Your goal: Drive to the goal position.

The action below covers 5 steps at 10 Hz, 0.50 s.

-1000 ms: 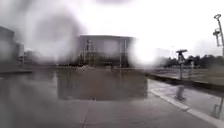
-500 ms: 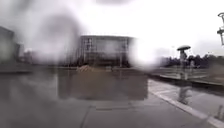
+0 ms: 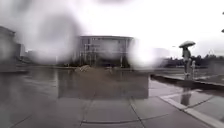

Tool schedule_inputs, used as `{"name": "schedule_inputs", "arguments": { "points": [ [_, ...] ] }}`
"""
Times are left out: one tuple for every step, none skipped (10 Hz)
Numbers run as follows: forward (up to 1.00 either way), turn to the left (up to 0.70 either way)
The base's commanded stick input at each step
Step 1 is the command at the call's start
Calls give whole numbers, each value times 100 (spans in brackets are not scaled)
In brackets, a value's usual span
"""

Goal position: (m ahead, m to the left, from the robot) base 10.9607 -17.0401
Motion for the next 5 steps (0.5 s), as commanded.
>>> {"name": "schedule_inputs", "arguments": {
  "points": [
    [70, 0],
    [70, 0],
    [70, 0],
    [70, 0],
    [70, 0]
  ]
}}
